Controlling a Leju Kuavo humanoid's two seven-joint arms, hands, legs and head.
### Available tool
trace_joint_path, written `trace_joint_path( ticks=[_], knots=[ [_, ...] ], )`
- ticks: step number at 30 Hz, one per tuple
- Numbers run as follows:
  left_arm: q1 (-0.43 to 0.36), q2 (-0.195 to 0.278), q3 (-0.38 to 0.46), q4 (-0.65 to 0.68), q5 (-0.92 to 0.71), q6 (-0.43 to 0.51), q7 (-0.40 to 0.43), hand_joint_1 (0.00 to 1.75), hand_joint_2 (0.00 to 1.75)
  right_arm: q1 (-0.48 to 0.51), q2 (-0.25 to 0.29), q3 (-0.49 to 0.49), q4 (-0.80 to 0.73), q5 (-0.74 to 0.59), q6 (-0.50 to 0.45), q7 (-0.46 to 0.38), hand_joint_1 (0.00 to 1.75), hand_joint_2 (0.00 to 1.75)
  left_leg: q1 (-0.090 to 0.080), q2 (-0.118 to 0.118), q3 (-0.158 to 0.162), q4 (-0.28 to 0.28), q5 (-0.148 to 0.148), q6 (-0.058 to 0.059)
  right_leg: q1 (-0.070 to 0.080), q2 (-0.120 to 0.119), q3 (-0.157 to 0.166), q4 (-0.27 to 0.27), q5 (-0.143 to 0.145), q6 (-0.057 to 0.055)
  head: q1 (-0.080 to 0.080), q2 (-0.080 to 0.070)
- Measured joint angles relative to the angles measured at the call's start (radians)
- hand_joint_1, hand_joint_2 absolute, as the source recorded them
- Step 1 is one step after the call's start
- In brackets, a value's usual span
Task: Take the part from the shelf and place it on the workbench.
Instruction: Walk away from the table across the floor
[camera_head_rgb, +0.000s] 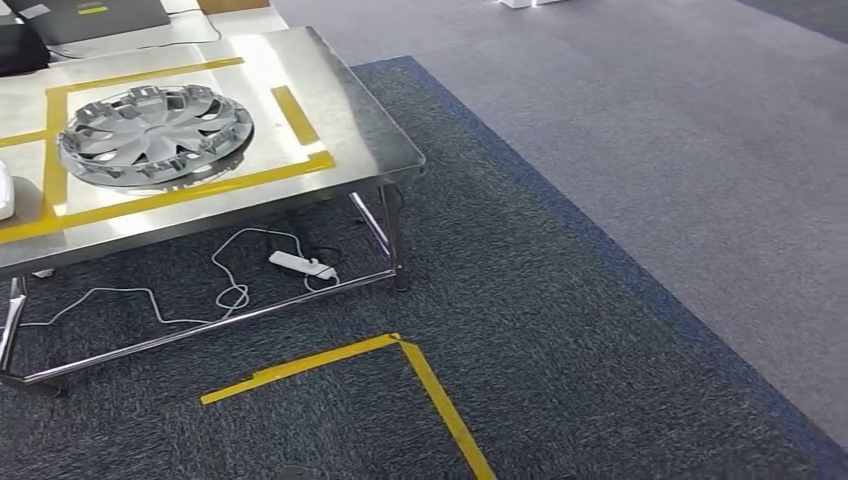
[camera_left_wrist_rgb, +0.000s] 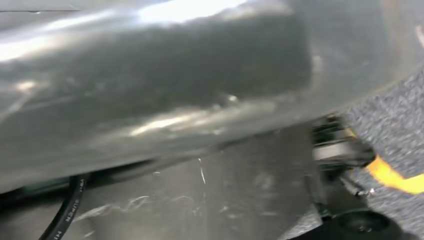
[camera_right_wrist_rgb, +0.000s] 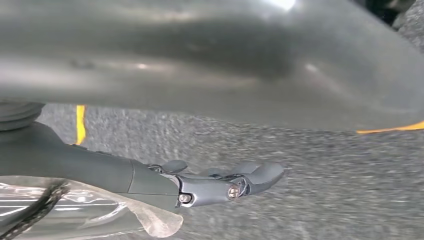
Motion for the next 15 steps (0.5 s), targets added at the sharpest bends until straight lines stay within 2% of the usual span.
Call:
trace_joint_path(
  ticks=[1, 2, 4, 5, 6, 8, 9, 10, 11, 12, 13, 14, 15],
  knots=[
    [-0.001, 0.000, -0.003, 0.002, -0.005, -0.003, 0.001, 0.00, 0.00, -0.001, 0.000, 0.000, 0.000, 0.000, -0.001, 0.000, 0.00, 0.00, 0.000, -0.015, 0.024, -0.047, -0.008, 0.004, 0.000, 0.009, -0.010, 0.002, 0.011, 0.006, 0.000, 0.000],
    [-0.002, 0.001, -0.006, 0.003, -0.009, -0.006, 0.003, 0.00, 0.00, -0.001, 0.000, 0.000, 0.000, 0.000, -0.002, 0.001, 0.00, 0.00, -0.001, -0.018, 0.032, -0.069, -0.014, 0.008, -0.001, 0.017, -0.017, 0.000, 0.023, 0.013, 0.000, 0.000],
    [-0.002, 0.002, -0.012, 0.006, -0.017, -0.011, 0.006, 0.00, 0.00, 0.003, -0.001, 0.000, 0.000, 0.000, -0.005, 0.002, 0.00, 0.00, -0.001, 0.003, 0.018, -0.075, 0.000, 0.016, -0.003, 0.029, -0.029, -0.002, 0.037, 0.026, 0.000, 0.000],
    [-0.002, 0.003, -0.015, 0.007, -0.021, -0.014, 0.007, 0.00, 0.00, 0.004, -0.001, 0.000, 0.000, -0.001, -0.006, 0.003, 0.00, 0.00, 0.000, 0.015, 0.008, -0.077, 0.010, 0.023, -0.003, 0.022, -0.040, 0.010, 0.022, 0.030, 0.003, 0.000],
    [-0.002, 0.003, -0.019, 0.008, -0.025, -0.018, 0.007, 0.00, 0.00, 0.005, -0.001, 0.000, 0.000, -0.001, -0.008, 0.004, 0.00, 0.00, 0.001, 0.027, -0.003, -0.081, 0.020, 0.029, -0.003, 0.007, -0.055, 0.039, -0.011, 0.033, 0.006, 0.000],
    [-0.001, 0.006, -0.025, 0.009, -0.032, -0.026, 0.006, 0.00, 0.00, 0.003, -0.001, 0.000, 0.000, -0.001, -0.011, 0.005, 0.00, 0.00, -0.001, 0.052, -0.027, -0.082, 0.037, 0.036, -0.004, -0.031, -0.096, 0.157, -0.106, 0.038, 0.012, 0.000],
    [0.001, 0.009, -0.027, 0.009, -0.035, -0.029, 0.005, 0.00, 0.00, 0.002, -0.001, 0.000, 0.000, -0.001, -0.012, 0.005, 0.00, 0.00, -0.004, 0.066, -0.039, -0.082, 0.045, 0.036, -0.005, -0.042, -0.112, 0.227, -0.138, 0.041, 0.013, 0.000],
    [0.002, 0.011, -0.029, 0.009, -0.037, -0.031, 0.003, 0.00, 0.00, 0.002, -0.001, 0.000, 0.000, -0.002, -0.013, 0.005, 0.00, 0.00, -0.006, 0.080, -0.051, -0.081, 0.054, 0.036, -0.006, -0.047, -0.119, 0.281, -0.144, 0.042, 0.013, 0.000],
    [0.003, 0.013, -0.031, 0.009, -0.039, -0.031, 0.001, 0.00, 0.00, 0.003, -0.001, 0.000, 0.000, -0.003, -0.015, 0.005, 0.00, 0.00, -0.009, 0.094, -0.063, -0.081, 0.063, 0.036, -0.006, -0.050, -0.113, 0.307, -0.127, 0.041, 0.014, 0.000],
    [0.004, 0.014, -0.032, 0.009, -0.040, -0.029, 0.000, 0.00, 0.00, 0.004, -0.001, 0.000, 0.000, -0.005, -0.017, 0.005, 0.00, 0.00, -0.011, 0.106, -0.073, -0.080, 0.071, 0.036, -0.005, -0.054, -0.088, 0.296, -0.097, 0.038, 0.014, 0.000],
    [0.004, 0.015, -0.032, 0.010, -0.041, -0.023, -0.001, 0.00, 0.00, 0.004, 0.000, 0.000, 0.000, -0.009, -0.023, 0.005, 0.00, 0.00, -0.014, 0.117, -0.081, -0.080, 0.078, 0.035, -0.003, -0.063, -0.041, 0.244, -0.069, 0.032, 0.013, 0.000],
    [0.005, 0.014, -0.033, 0.010, -0.041, -0.015, -0.002, 0.00, 0.00, 0.004, 0.001, -0.001, 0.000, -0.012, -0.030, 0.005, 0.00, 0.00, -0.016, 0.127, -0.086, -0.079, 0.084, 0.033, 0.002, -0.083, 0.021, 0.168, -0.058, 0.024, 0.013, 0.000],
    [0.006, 0.014, -0.033, 0.010, -0.042, -0.006, -0.002, 0.00, 0.00, 0.002, 0.002, -0.001, 0.000, -0.016, -0.038, 0.005, 0.00, 0.00, -0.018, 0.136, -0.089, -0.078, 0.089, 0.031, 0.007, -0.105, 0.087, 0.081, -0.064, 0.015, 0.013, 0.000]
  ],
)
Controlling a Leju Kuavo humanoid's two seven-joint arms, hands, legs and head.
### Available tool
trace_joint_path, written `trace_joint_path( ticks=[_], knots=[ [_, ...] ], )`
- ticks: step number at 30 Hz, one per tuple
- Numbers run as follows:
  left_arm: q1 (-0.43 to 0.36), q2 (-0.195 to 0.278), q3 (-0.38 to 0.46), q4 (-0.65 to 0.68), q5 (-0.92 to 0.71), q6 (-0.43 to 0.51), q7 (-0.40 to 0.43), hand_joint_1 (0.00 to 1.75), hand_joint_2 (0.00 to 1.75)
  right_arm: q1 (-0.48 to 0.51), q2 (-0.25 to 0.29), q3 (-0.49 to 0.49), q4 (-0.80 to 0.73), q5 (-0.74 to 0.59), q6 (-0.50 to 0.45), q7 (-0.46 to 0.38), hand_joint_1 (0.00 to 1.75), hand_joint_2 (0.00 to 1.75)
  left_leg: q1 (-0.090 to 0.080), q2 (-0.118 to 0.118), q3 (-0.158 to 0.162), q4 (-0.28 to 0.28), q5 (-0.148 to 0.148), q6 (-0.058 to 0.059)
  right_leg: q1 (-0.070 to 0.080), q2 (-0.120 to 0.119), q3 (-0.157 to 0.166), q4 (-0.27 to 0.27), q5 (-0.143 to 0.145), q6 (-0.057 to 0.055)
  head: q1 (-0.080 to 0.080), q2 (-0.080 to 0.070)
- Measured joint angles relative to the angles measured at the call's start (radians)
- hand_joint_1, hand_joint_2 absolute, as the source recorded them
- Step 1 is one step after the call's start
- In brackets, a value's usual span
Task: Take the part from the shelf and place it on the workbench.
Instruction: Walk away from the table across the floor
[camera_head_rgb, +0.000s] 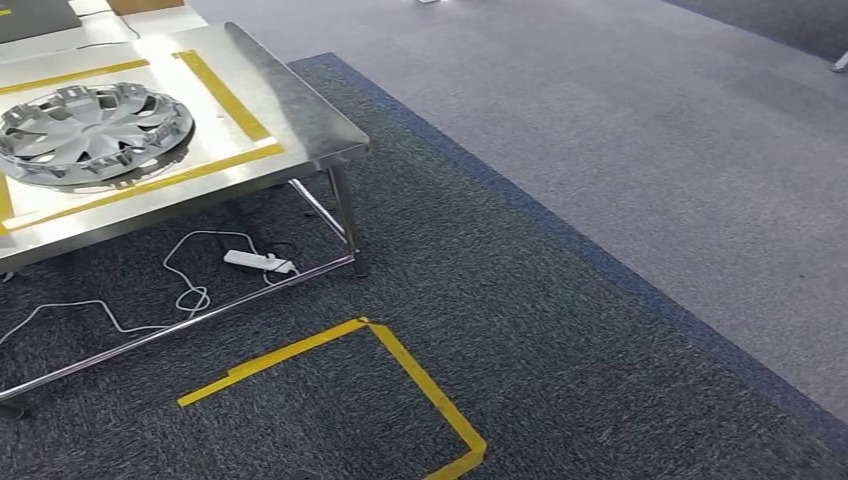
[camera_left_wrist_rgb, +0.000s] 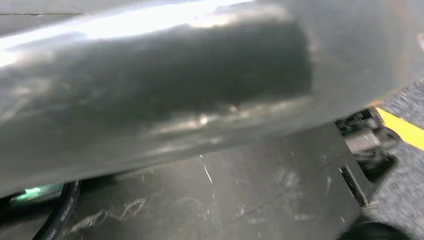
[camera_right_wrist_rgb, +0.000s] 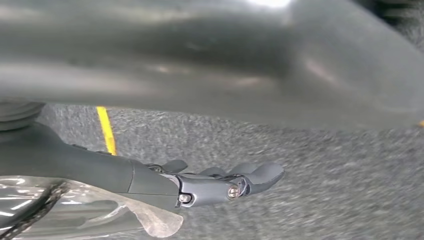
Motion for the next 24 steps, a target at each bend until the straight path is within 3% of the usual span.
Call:
trace_joint_path(
  ticks=[1, 2, 4, 6, 8, 10, 11, 13, 15, 17, 19, 21, 24],
  knots=[
    [0.001, -0.001, -0.001, 0.000, -0.001, 0.008, 0.000, 0.00, 0.00, -0.003, 0.002, 0.000, 0.000, -0.003, -0.006, 0.000, 0.00, 0.00, -0.001, 0.010, -0.001, 0.002, 0.005, -0.004, 0.006, -0.018, 0.047, -0.071, -0.014, -0.007, 0.001, 0.000],
    [0.001, -0.002, -0.002, 0.001, -0.001, 0.014, 0.001, 0.00, 0.00, -0.006, 0.005, -0.001, 0.000, -0.005, -0.011, 0.000, 0.00, 0.00, -0.001, 0.020, -0.002, 0.004, 0.010, -0.008, 0.011, -0.026, 0.073, -0.116, -0.029, -0.012, 0.002, 0.000],
    [0.000, -0.002, -0.003, 0.001, -0.002, 0.023, 0.001, 0.00, 0.00, -0.006, 0.010, -0.004, 0.000, -0.011, -0.014, 0.000, 0.00, 0.00, 0.000, 0.034, -0.005, 0.008, 0.014, -0.018, 0.010, -0.011, 0.074, -0.145, -0.032, -0.021, 0.004, 0.000],
    [0.000, -0.001, -0.003, 0.001, -0.003, 0.030, 0.001, 0.00, 0.00, -0.002, 0.015, -0.008, 0.000, -0.018, -0.016, -0.002, 0.00, 0.00, 0.004, -0.007, -0.020, 0.048, -0.021, -0.032, 0.002, 0.009, 0.065, -0.150, -0.020, -0.033, 0.002, 0.000],
    [0.001, 0.001, -0.003, 0.001, -0.005, 0.034, 0.001, 0.00, 0.00, -0.001, 0.019, -0.011, 0.000, -0.024, -0.019, -0.005, 0.00, 0.00, 0.012, -0.064, -0.059, 0.165, -0.100, -0.045, -0.001, 0.027, 0.051, -0.145, -0.010, -0.042, 0.000, 0.000],
    [0.001, 0.002, -0.003, 0.001, -0.008, 0.036, 0.001, 0.00, 0.00, -0.001, 0.024, -0.014, 0.000, -0.031, -0.021, -0.008, 0.00, 0.00, 0.016, -0.079, -0.096, 0.286, -0.156, -0.052, -0.001, 0.049, 0.038, -0.131, -0.004, -0.044, 0.000, 0.000],
    [0.001, 0.003, -0.003, 0.001, -0.009, 0.038, 0.001, 0.00, 0.00, 0.000, 0.026, -0.017, 0.000, -0.036, -0.023, -0.008, 0.00, 0.00, 0.017, -0.080, -0.096, 0.303, -0.155, -0.054, -0.001, 0.062, 0.031, -0.123, -0.002, -0.043, 0.000, 0.000],
    [0.001, 0.003, -0.003, 0.001, -0.013, 0.042, 0.001, 0.00, 0.00, 0.001, 0.030, -0.026, 0.000, -0.049, -0.027, -0.010, 0.00, 0.00, 0.021, -0.087, -0.045, 0.225, -0.098, -0.056, -0.002, 0.087, 0.019, -0.105, -0.002, -0.041, 0.000, 0.000],
    [0.000, 0.003, -0.004, 0.002, -0.018, 0.045, 0.002, 0.00, 0.00, 0.000, 0.036, -0.035, 0.000, -0.059, -0.030, -0.010, 0.00, 0.00, 0.026, -0.123, 0.020, 0.106, -0.052, -0.053, -0.003, 0.111, 0.007, -0.089, -0.004, -0.034, 0.001, 0.000],
    [-0.001, 0.003, -0.005, 0.004, -0.027, 0.047, 0.003, 0.00, 0.00, -0.002, 0.040, -0.042, 0.000, -0.069, -0.032, -0.010, 0.00, 0.00, 0.028, -0.150, 0.042, 0.058, -0.050, -0.047, -0.005, 0.130, -0.008, -0.078, -0.001, -0.023, 0.001, 0.000],
    [-0.003, 0.002, -0.008, 0.005, -0.038, 0.047, 0.004, 0.00, 0.00, -0.001, 0.043, -0.052, 0.000, -0.078, -0.033, -0.008, 0.00, 0.00, 0.029, -0.137, 0.040, 0.045, -0.052, -0.038, -0.006, 0.143, -0.024, -0.073, 0.004, -0.010, 0.001, 0.000],
    [-0.003, 0.000, -0.013, 0.005, -0.045, 0.047, 0.004, 0.00, 0.00, 0.001, 0.046, -0.061, 0.000, -0.085, -0.033, -0.006, 0.00, 0.00, 0.033, -0.116, 0.038, 0.034, -0.050, -0.025, -0.005, 0.119, -0.049, -0.044, -0.016, 0.001, 0.004, 0.000],
    [0.001, 0.000, -0.015, 0.006, -0.052, 0.050, 0.004, 0.00, 0.00, -0.002, 0.047, -0.071, 0.000, -0.092, -0.034, -0.006, 0.00, 0.00, 0.033, -0.078, 0.030, 0.031, -0.045, -0.015, -0.009, 0.066, -0.138, 0.137, -0.107, 0.015, 0.011, 0.000]
  ],
)
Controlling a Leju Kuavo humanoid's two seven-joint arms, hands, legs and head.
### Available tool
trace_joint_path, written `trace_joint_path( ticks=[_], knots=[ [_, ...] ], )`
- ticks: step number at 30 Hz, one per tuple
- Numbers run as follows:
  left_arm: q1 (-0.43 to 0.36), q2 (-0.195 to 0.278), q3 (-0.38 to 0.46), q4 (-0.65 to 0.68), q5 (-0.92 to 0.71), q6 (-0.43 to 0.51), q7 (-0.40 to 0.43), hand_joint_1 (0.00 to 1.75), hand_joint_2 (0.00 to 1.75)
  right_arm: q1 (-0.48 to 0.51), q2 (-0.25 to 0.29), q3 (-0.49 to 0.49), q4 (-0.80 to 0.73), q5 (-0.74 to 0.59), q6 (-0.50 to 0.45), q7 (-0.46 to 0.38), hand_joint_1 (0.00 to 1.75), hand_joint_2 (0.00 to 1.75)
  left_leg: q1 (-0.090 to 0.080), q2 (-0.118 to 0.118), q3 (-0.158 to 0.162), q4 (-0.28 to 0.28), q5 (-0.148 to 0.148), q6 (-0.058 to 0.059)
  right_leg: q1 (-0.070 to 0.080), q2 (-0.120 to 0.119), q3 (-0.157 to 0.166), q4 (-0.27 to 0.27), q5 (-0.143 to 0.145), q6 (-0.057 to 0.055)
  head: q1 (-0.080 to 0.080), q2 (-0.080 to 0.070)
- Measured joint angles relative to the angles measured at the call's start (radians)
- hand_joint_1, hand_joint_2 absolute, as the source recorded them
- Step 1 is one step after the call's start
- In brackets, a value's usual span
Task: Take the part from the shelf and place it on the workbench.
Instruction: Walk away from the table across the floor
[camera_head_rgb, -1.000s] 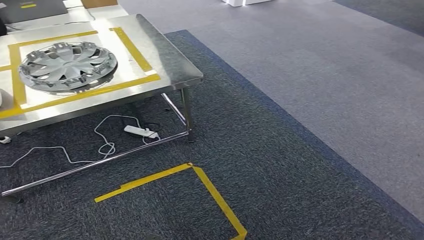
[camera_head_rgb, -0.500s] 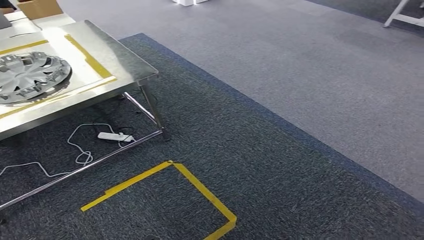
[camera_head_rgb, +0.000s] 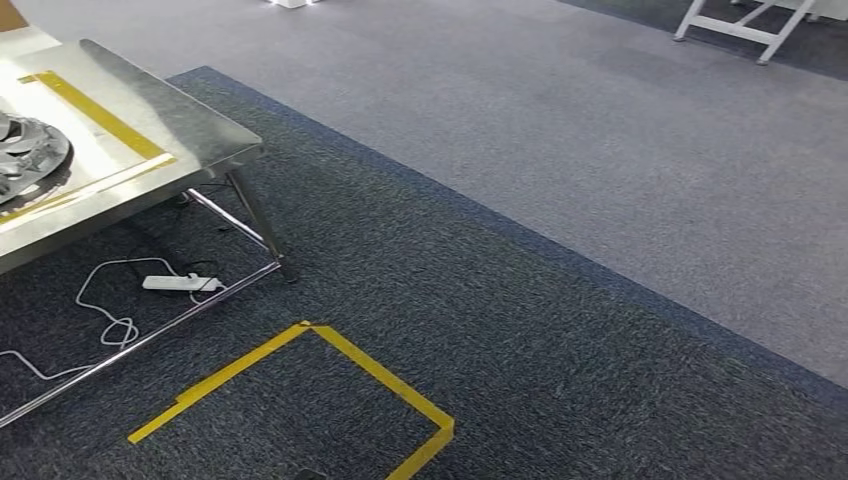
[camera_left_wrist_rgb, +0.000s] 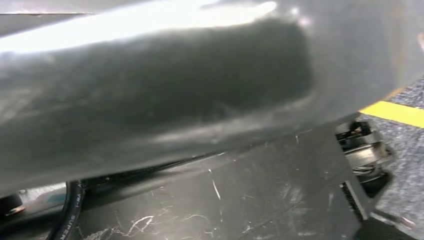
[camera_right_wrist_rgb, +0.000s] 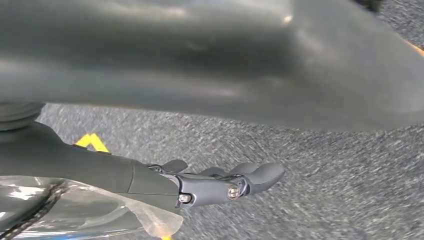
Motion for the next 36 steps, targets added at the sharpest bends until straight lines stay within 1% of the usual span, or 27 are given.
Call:
trace_joint_path(
  ticks=[1, 2, 3, 4, 5, 7, 8, 10, 11, 13, 15, 16, 17, 18, 20, 22, 23, 24, 25, 26, 28, 30, 31, 32, 33, 34, 36],
  knots=[
    [0.001, 0.000, 0.000, 0.000, -0.001, 0.001, 0.000, 0.00, 0.00, 0.000, 0.000, -0.003, 0.000, -0.001, 0.000, 0.000, 0.00, 0.00, -0.001, 0.014, -0.002, 0.000, 0.001, 0.000, -0.002, -0.005, -0.027, 0.058, -0.019, 0.004, 0.000, 0.000],
    [0.001, 0.000, -0.001, 0.000, -0.001, 0.001, 0.000, 0.00, 0.00, 0.002, 0.000, -0.005, 0.000, -0.002, 0.000, 0.000, 0.00, 0.00, -0.001, 0.026, -0.003, 0.000, 0.002, 0.000, -0.003, -0.008, -0.036, 0.082, -0.019, 0.006, 0.000, 0.000],
    [0.002, 0.001, -0.001, 0.000, -0.002, 0.001, 0.000, 0.00, 0.00, 0.003, 0.000, -0.008, 0.000, -0.004, 0.000, 0.000, 0.00, 0.00, -0.002, 0.037, -0.003, 0.001, 0.003, -0.001, -0.004, -0.011, -0.024, 0.065, 0.000, 0.007, 0.000, 0.000],
    [0.001, 0.001, -0.003, 0.000, -0.004, 0.001, 0.001, 0.00, 0.00, 0.004, 0.000, -0.010, 0.000, -0.006, 0.001, 0.000, 0.00, 0.00, -0.002, 0.048, -0.003, 0.001, 0.003, -0.002, -0.005, -0.020, 0.008, 0.008, 0.033, 0.007, 0.000, 0.000],
    [0.001, 0.001, -0.004, 0.000, -0.007, 0.001, 0.002, 0.00, 0.00, 0.004, 0.000, -0.012, 0.000, -0.008, 0.002, 0.000, 0.00, 0.00, -0.002, 0.057, -0.001, 0.001, 0.003, -0.004, -0.005, -0.039, 0.050, -0.069, 0.065, 0.006, 0.000, 0.000],
    [0.001, 0.001, -0.009, 0.000, -0.016, 0.000, 0.007, 0.00, 0.00, -0.001, 0.002, -0.015, 0.000, -0.011, 0.005, 0.000, 0.00, 0.00, -0.009, 0.073, 0.000, 0.003, 0.002, -0.014, -0.001, -0.079, 0.113, -0.186, 0.099, -0.003, 0.000, 0.000],
    [0.001, 0.002, -0.012, 0.000, -0.022, -0.002, 0.011, 0.00, 0.00, -0.003, 0.003, -0.016, 0.000, -0.012, 0.006, 0.000, 0.00, 0.00, -0.012, 0.081, 0.000, 0.004, 0.003, -0.020, 0.002, -0.090, 0.121, -0.207, 0.100, -0.009, -0.001, 0.000],
    [0.000, 0.003, -0.024, 0.001, -0.047, -0.008, 0.022, 0.00, 0.00, -0.003, 0.004, -0.018, 0.000, -0.012, 0.008, 0.002, 0.00, 0.00, -0.014, 0.097, 0.001, 0.004, 0.003, -0.030, 0.005, -0.074, 0.114, -0.209, 0.102, -0.023, -0.002, 0.000],
    [-0.001, 0.003, -0.032, 0.001, -0.063, -0.012, 0.027, 0.00, 0.00, -0.001, 0.004, -0.019, 0.000, -0.012, 0.009, 0.004, 0.00, 0.00, -0.012, 0.094, 0.001, 0.008, -0.003, -0.035, 0.004, -0.065, 0.111, -0.210, 0.105, -0.029, -0.002, 0.000],
    [-0.003, 0.004, -0.049, 0.001, -0.086, -0.017, 0.034, 0.00, 0.00, -0.001, 0.005, -0.020, 0.000, -0.012, 0.011, 0.007, 0.00, 0.00, -0.008, 0.059, -0.018, 0.063, -0.048, -0.045, 0.001, -0.045, 0.111, -0.212, 0.113, -0.043, -0.005, 0.000],
    [-0.004, 0.005, -0.060, 0.001, -0.093, -0.017, 0.035, 0.00, 0.00, -0.003, 0.006, -0.021, 0.000, -0.013, 0.013, 0.007, 0.00, 0.00, -0.006, 0.015, -0.070, 0.194, -0.123, -0.047, 0.003, -0.023, 0.106, -0.211, 0.120, -0.053, -0.008, 0.000],
    [-0.004, 0.005, -0.063, 0.001, -0.094, -0.017, 0.034, 0.00, 0.00, -0.003, 0.006, -0.021, 0.000, -0.013, 0.013, 0.006, 0.00, 0.00, -0.006, 0.006, -0.096, 0.257, -0.148, -0.046, 0.005, -0.011, 0.104, -0.211, 0.122, -0.056, -0.008, 0.000],
    [-0.004, 0.006, -0.067, 0.001, -0.095, -0.017, 0.033, 0.00, 0.00, -0.002, 0.006, -0.022, 0.000, -0.014, 0.013, 0.005, 0.00, 0.00, -0.007, 0.001, -0.111, 0.293, -0.154, -0.043, 0.008, 0.002, 0.103, -0.210, 0.123, -0.057, -0.008, 0.000],
    [-0.005, 0.006, -0.070, 0.001, -0.096, -0.017, 0.031, 0.00, 0.00, -0.001, 0.007, -0.023, 0.000, -0.016, 0.012, 0.004, 0.00, 0.00, -0.008, -0.001, -0.108, 0.290, -0.138, -0.039, 0.011, 0.015, 0.103, -0.210, 0.124, -0.058, -0.008, 0.000],
    [-0.005, 0.007, -0.074, 0.001, -0.097, -0.017, 0.026, 0.00, 0.00, 0.000, 0.009, -0.027, 0.000, -0.018, 0.009, 0.001, 0.00, 0.00, -0.012, -0.019, -0.060, 0.181, -0.064, -0.025, 0.014, 0.041, 0.105, -0.209, 0.124, -0.057, -0.008, 0.000],
    [-0.005, 0.009, -0.074, 0.001, -0.096, -0.018, 0.021, 0.00, 0.00, -0.002, 0.015, -0.030, 0.000, -0.018, 0.006, 0.000, 0.00, 0.00, -0.014, -0.064, -0.009, 0.060, -0.012, -0.009, 0.016, 0.064, 0.101, -0.204, 0.126, -0.054, -0.007, 0.000],
    [-0.005, 0.010, -0.074, 0.001, -0.096, -0.018, 0.019, 0.00, 0.00, -0.003, 0.017, -0.030, 0.000, -0.018, 0.005, -0.001, 0.00, 0.00, -0.015, -0.081, 0.002, 0.027, -0.004, -0.004, 0.014, 0.074, 0.095, -0.202, 0.128, -0.050, -0.008, 0.000],
    [-0.005, 0.011, -0.074, 0.001, -0.096, -0.018, 0.018, 0.00, 0.00, -0.004, 0.020, -0.030, 0.000, -0.019, 0.005, -0.002, 0.00, 0.00, -0.016, -0.086, 0.005, 0.016, -0.007, -0.001, 0.011, 0.083, 0.088, -0.201, 0.131, -0.044, -0.009, 0.000],
    [-0.005, 0.011, -0.074, 0.001, -0.096, -0.016, 0.018, 0.00, 0.00, -0.003, 0.021, -0.030, 0.000, -0.019, 0.005, -0.002, 0.00, 0.00, -0.017, -0.078, 0.006, 0.008, -0.006, -0.001, 0.009, 0.092, 0.082, -0.202, 0.134, -0.038, -0.010, 0.000],
    [-0.005, 0.010, -0.074, 0.001, -0.096, -0.014, 0.018, 0.00, 0.00, -0.001, 0.022, -0.031, 0.000, -0.021, 0.005, -0.004, 0.00, 0.00, -0.015, -0.068, 0.007, 0.001, -0.003, 0.001, 0.008, 0.090, 0.076, -0.199, 0.134, -0.033, -0.011, 0.000],
    [-0.004, 0.008, -0.076, 0.001, -0.098, -0.009, 0.017, 0.00, 0.00, 0.000, 0.022, -0.035, 0.000, -0.029, 0.005, -0.009, 0.00, 0.00, -0.010, -0.043, 0.012, -0.013, 0.004, 0.004, 0.010, 0.054, 0.049, -0.155, 0.104, -0.023, -0.008, 0.000],
    [-0.001, 0.008, -0.078, 0.001, -0.104, 0.000, 0.017, 0.00, 0.00, -0.002, 0.022, -0.042, 0.000, -0.044, 0.006, -0.014, 0.00, 0.00, -0.009, -0.015, 0.013, -0.017, 0.006, 0.006, 0.007, 0.009, -0.011, -0.036, 0.043, -0.011, -0.004, 0.000],
    [0.001, 0.008, -0.080, 0.001, -0.109, 0.005, 0.015, 0.00, 0.00, -0.003, 0.022, -0.047, 0.000, -0.053, 0.007, -0.015, 0.00, 0.00, -0.009, -0.001, 0.012, -0.016, 0.006, 0.006, 0.003, -0.001, -0.042, 0.028, 0.018, -0.006, -0.002, 0.000],
    [0.001, 0.008, -0.080, 0.001, -0.113, 0.010, 0.014, 0.00, 0.00, -0.001, 0.022, -0.053, 0.000, -0.062, 0.008, -0.016, 0.00, 0.00, -0.009, 0.013, 0.011, -0.016, 0.005, 0.006, -0.001, -0.005, -0.062, 0.070, 0.007, -0.001, -0.002, 0.000],
    [0.002, 0.008, -0.081, 0.001, -0.117, 0.015, 0.012, 0.00, 0.00, 0.001, 0.022, -0.059, 0.000, -0.070, 0.008, -0.016, 0.00, 0.00, -0.009, 0.025, 0.011, -0.015, 0.005, 0.004, -0.005, -0.009, -0.064, 0.075, 0.015, 0.004, -0.002, 0.000],
    [0.002, 0.008, -0.082, 0.001, -0.123, 0.021, 0.009, 0.00, 0.00, 0.003, 0.022, -0.065, -0.001, -0.076, 0.009, -0.018, 0.00, 0.00, -0.008, 0.037, 0.011, -0.014, 0.003, 0.002, -0.008, -0.015, -0.042, 0.036, 0.042, 0.007, -0.002, 0.000],
    [0.001, 0.009, -0.088, 0.001, -0.138, 0.035, 0.003, 0.00, 0.00, 0.005, 0.023, -0.076, -0.002, -0.085, 0.010, -0.023, 0.00, 0.00, -0.008, 0.056, 0.014, -0.010, -0.002, -0.007, -0.011, -0.048, 0.038, -0.106, 0.099, 0.011, -0.001, 0.000]
  ],
)
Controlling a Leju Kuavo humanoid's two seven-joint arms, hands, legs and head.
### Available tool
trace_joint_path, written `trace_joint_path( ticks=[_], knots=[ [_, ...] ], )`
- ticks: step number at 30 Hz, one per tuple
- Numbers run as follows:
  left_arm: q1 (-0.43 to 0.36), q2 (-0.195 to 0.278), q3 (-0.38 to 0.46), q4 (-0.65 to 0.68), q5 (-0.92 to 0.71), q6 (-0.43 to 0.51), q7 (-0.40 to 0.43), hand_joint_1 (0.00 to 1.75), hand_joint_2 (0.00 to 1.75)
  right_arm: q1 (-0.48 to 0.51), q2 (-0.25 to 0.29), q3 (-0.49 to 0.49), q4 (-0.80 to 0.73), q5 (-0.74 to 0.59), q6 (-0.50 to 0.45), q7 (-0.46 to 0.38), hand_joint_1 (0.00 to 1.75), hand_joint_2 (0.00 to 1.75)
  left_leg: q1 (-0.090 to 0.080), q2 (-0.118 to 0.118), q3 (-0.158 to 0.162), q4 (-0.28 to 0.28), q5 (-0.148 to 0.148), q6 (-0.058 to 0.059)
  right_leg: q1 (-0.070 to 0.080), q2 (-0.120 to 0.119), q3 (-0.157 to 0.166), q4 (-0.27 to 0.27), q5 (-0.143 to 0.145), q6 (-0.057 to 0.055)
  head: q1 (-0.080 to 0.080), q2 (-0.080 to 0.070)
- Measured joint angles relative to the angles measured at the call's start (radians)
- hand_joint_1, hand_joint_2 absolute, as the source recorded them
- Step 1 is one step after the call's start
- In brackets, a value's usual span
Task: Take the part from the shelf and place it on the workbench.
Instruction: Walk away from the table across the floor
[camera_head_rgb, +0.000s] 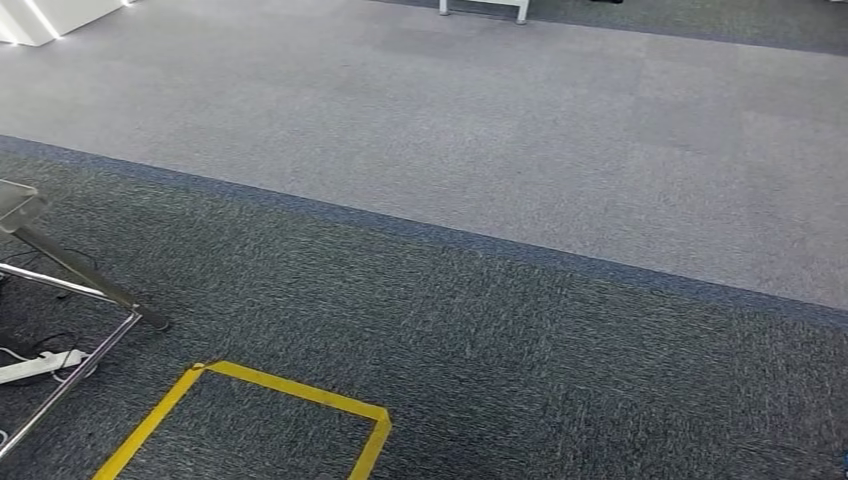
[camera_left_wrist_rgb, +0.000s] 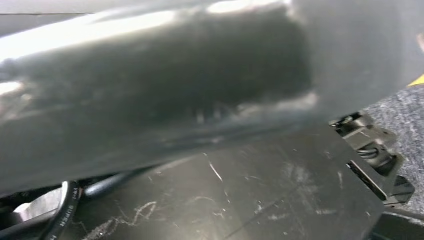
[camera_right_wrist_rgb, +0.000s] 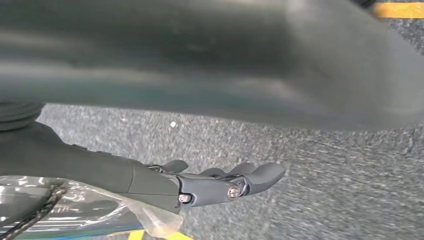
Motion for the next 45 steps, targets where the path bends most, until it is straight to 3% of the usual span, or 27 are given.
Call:
trace_joint_path(
  ticks=[1, 3, 5, 7, 9, 11, 12, 13, 14, 16, 18, 20, 21, 23, 25, 27, 28, 29, 31, 33, 35, 37, 38, 40, 42, 43, 45],
  knots=[
    [0.000, 0.000, -0.004, 0.000, -0.008, 0.006, -0.003, 0.00, 0.00, -0.001, 0.001, -0.004, -0.001, -0.002, 0.001, -0.003, 0.00, 0.00, -0.002, 0.008, 0.001, 0.003, -0.003, -0.006, 0.000, -0.017, 0.033, -0.057, 0.016, -0.003, -0.001, 0.000],
    [0.000, 0.002, -0.010, 0.000, -0.018, 0.011, -0.006, 0.00, 0.00, -0.002, 0.003, -0.010, -0.002, -0.005, 0.002, -0.006, 0.00, 0.00, -0.006, 0.020, 0.003, 0.005, -0.006, -0.019, 0.005, -0.029, 0.053, -0.092, 0.017, -0.017, -0.004, 0.000],
    [-0.001, 0.002, -0.015, 0.000, -0.021, 0.013, -0.006, 0.00, 0.00, -0.001, 0.004, -0.014, -0.002, -0.006, 0.002, -0.007, 0.00, 0.00, -0.003, 0.029, 0.006, 0.006, -0.008, -0.030, 0.005, -0.010, 0.050, -0.092, 0.022, -0.033, -0.007, 0.000],
    [-0.002, 0.002, -0.020, 0.000, -0.021, 0.013, -0.006, 0.00, 0.00, 0.000, 0.004, -0.018, -0.002, -0.006, 0.002, -0.008, 0.00, 0.00, 0.001, -0.001, -0.006, 0.042, -0.040, -0.040, 0.004, 0.008, 0.047, -0.095, 0.028, -0.047, -0.010, 0.000],
    [-0.002, 0.002, -0.023, 0.000, -0.024, 0.013, -0.006, 0.00, 0.00, -0.001, 0.004, -0.020, -0.002, -0.008, 0.002, -0.008, 0.00, 0.00, 0.003, -0.044, -0.055, 0.160, -0.111, -0.043, 0.007, 0.028, 0.044, -0.096, 0.032, -0.058, -0.014, 0.000],
    [-0.001, 0.003, -0.028, 0.000, -0.035, 0.010, -0.006, 0.00, 0.00, -0.001, 0.004, -0.023, -0.002, -0.008, 0.004, -0.008, 0.00, 0.00, 0.002, -0.057, -0.113, 0.289, -0.163, -0.039, 0.013, 0.051, 0.040, -0.096, 0.035, -0.064, -0.014, 0.000],
    [-0.001, 0.003, -0.032, 0.000, -0.040, 0.008, -0.007, 0.00, 0.00, 0.000, 0.004, -0.025, -0.002, -0.008, 0.005, -0.008, 0.00, 0.00, 0.001, -0.058, -0.124, 0.312, -0.160, -0.034, 0.017, 0.064, 0.040, -0.096, 0.036, -0.065, -0.014, 0.000],
    [-0.002, 0.004, -0.035, 0.000, -0.043, 0.007, -0.007, 0.00, 0.00, 0.001, 0.004, -0.026, -0.003, -0.008, 0.005, -0.008, 0.00, 0.00, -0.001, -0.060, -0.117, 0.293, -0.137, -0.028, 0.020, 0.078, 0.040, -0.095, 0.037, -0.066, -0.014, 0.000],
    [-0.002, 0.004, -0.037, 0.000, -0.041, 0.008, -0.009, 0.00, 0.00, 0.002, 0.004, -0.027, -0.003, -0.008, 0.005, -0.009, 0.00, 0.00, -0.003, -0.067, -0.092, 0.238, -0.100, -0.021, 0.022, 0.091, 0.041, -0.094, 0.038, -0.067, -0.014, 0.000],
    [-0.002, 0.004, -0.038, 0.000, -0.031, 0.011, -0.014, 0.00, 0.00, 0.002, 0.005, -0.028, -0.003, -0.008, 0.002, -0.014, 0.00, 0.00, -0.007, -0.104, -0.030, 0.098, -0.032, -0.004, 0.025, 0.115, 0.041, -0.092, 0.039, -0.065, -0.013, 0.000],
    [-0.002, 0.005, -0.037, 0.001, -0.018, 0.013, -0.021, 0.00, 0.00, 0.001, 0.008, -0.030, -0.003, -0.011, -0.001, -0.020, 0.00, 0.00, -0.011, -0.132, 0.000, 0.026, -0.012, 0.003, 0.023, 0.134, 0.035, -0.090, 0.043, -0.059, -0.013, 0.000],
    [-0.002, 0.006, -0.036, 0.001, -0.011, 0.009, -0.026, 0.00, 0.00, 0.004, 0.009, -0.034, -0.004, -0.016, -0.003, -0.028, 0.00, 0.00, -0.012, -0.123, 0.003, 0.012, -0.010, 0.004, 0.020, 0.150, 0.026, -0.090, 0.048, -0.047, -0.014, 0.000],
    [-0.002, 0.005, -0.035, 0.001, -0.009, 0.006, -0.027, 0.00, 0.00, 0.006, 0.009, -0.036, -0.005, -0.019, -0.004, -0.033, 0.00, 0.00, -0.010, -0.113, 0.005, 0.005, -0.006, 0.006, 0.020, 0.147, 0.020, -0.086, 0.045, -0.042, -0.013, 0.000],
    [-0.001, 0.002, -0.034, 0.001, -0.010, -0.005, -0.029, 0.00, 0.00, 0.007, 0.009, -0.040, -0.007, -0.026, -0.007, -0.040, 0.00, 0.00, -0.006, -0.090, 0.009, -0.010, 0.004, 0.012, 0.024, 0.109, -0.012, -0.034, 0.010, -0.033, -0.007, 0.000],
    [0.001, 0.002, -0.033, 0.002, -0.012, -0.014, -0.030, 0.00, 0.00, 0.006, 0.009, -0.044, -0.009, -0.030, -0.010, -0.045, 0.00, 0.00, -0.007, -0.063, 0.008, -0.013, 0.006, 0.015, 0.020, 0.061, -0.071, 0.090, -0.055, -0.025, -0.003, 0.000],
    [0.003, 0.003, -0.032, 0.003, -0.019, -0.022, -0.032, 0.00, 0.00, 0.006, 0.009, -0.048, -0.011, -0.031, -0.012, -0.048, 0.00, 0.00, -0.008, -0.035, 0.007, -0.012, 0.005, 0.014, 0.013, 0.043, -0.113, 0.181, -0.083, -0.015, -0.003, 0.000],
    [0.004, 0.004, -0.031, 0.003, -0.022, -0.027, -0.035, 0.00, 0.00, 0.008, 0.009, -0.050, -0.011, -0.031, -0.013, -0.049, 0.00, 0.00, -0.007, -0.023, 0.007, -0.012, 0.004, 0.012, 0.008, 0.038, -0.108, 0.175, -0.070, -0.011, -0.003, 0.000],
    [0.004, 0.005, -0.031, 0.003, -0.024, -0.031, -0.039, 0.00, 0.00, 0.009, 0.009, -0.051, -0.012, -0.031, -0.016, -0.048, 0.00, 0.00, -0.006, -0.012, 0.008, -0.011, 0.002, 0.009, 0.004, 0.030, -0.081, 0.128, -0.042, -0.007, -0.003, 0.000],
    [0.004, 0.006, -0.031, 0.003, -0.025, -0.037, -0.049, 0.00, 0.00, 0.007, 0.010, -0.054, -0.013, -0.031, -0.021, -0.047, 0.00, 0.00, -0.007, 0.007, 0.011, -0.006, -0.004, -0.001, 0.001, -0.008, -0.001, -0.011, 0.011, -0.003, -0.002, 0.000],
    [0.005, 0.008, -0.030, 0.003, -0.024, -0.038, -0.055, 0.00, 0.00, 0.001, 0.013, -0.055, -0.015, -0.031, -0.024, -0.047, 0.00, 0.00, -0.011, 0.021, 0.013, 0.000, -0.011, -0.013, 0.002, -0.034, 0.043, -0.086, 0.025, -0.013, -0.004, 0.000],
    [0.005, 0.009, -0.029, 0.003, -0.023, -0.038, -0.057, 0.00, 0.00, -0.003, 0.016, -0.057, -0.016, -0.031, -0.026, -0.047, 0.00, 0.00, -0.012, 0.034, 0.016, 0.001, -0.013, -0.021, 0.005, -0.020, 0.043, -0.088, 0.025, -0.030, -0.007, 0.000],
    [0.004, 0.007, -0.028, 0.003, -0.024, -0.040, -0.059, 0.00, 0.00, -0.003, 0.016, -0.059, -0.017, -0.031, -0.031, -0.046, 0.00, 0.00, -0.006, 0.021, 0.014, 0.018, -0.031, -0.030, 0.005, -0.001, 0.041, -0.090, 0.030, -0.042, -0.008, 0.000],
    [0.003, 0.006, -0.028, 0.003, -0.024, -0.042, -0.060, 0.00, 0.00, -0.004, 0.016, -0.060, -0.018, -0.031, -0.035, -0.046, 0.00, 0.00, -0.004, 0.001, 0.000, 0.052, -0.055, -0.033, 0.005, 0.009, 0.040, -0.091, 0.032, -0.048, -0.010, 0.000],
    [0.002, 0.005, -0.027, 0.003, -0.024, -0.045, -0.061, 0.00, 0.00, -0.005, 0.016, -0.061, -0.020, -0.032, -0.041, -0.046, 0.00, 0.00, -0.002, -0.043, -0.057, 0.179, -0.124, -0.036, 0.007, 0.030, 0.037, -0.091, 0.035, -0.059, -0.013, 0.000],
    [0.001, 0.005, -0.027, 0.003, -0.026, -0.046, -0.062, 0.00, 0.00, -0.006, 0.016, -0.061, -0.021, -0.033, -0.046, -0.047, 0.00, 0.00, -0.002, -0.055, -0.114, 0.294, -0.161, -0.031, 0.013, 0.056, 0.034, -0.091, 0.037, -0.065, -0.013, 0.000],
    [0.001, 0.005, -0.027, 0.003, -0.028, -0.044, -0.063, 0.00, 0.00, -0.005, 0.016, -0.062, -0.021, -0.035, -0.050, -0.047, 0.00, 0.00, -0.003, -0.057, -0.122, 0.304, -0.150, -0.026, 0.016, 0.069, 0.034, -0.091, 0.038, -0.066, -0.013, 0.000],
    [0.000, 0.004, -0.027, 0.003, -0.035, -0.038, -0.067, 0.00, 0.00, -0.004, 0.016, -0.064, -0.021, -0.040, -0.060, -0.048, 0.00, 0.00, -0.006, -0.073, -0.084, 0.212, -0.081, -0.014, 0.019, 0.096, 0.035, -0.091, 0.040, -0.066, -0.013, 0.000]
  ],
)
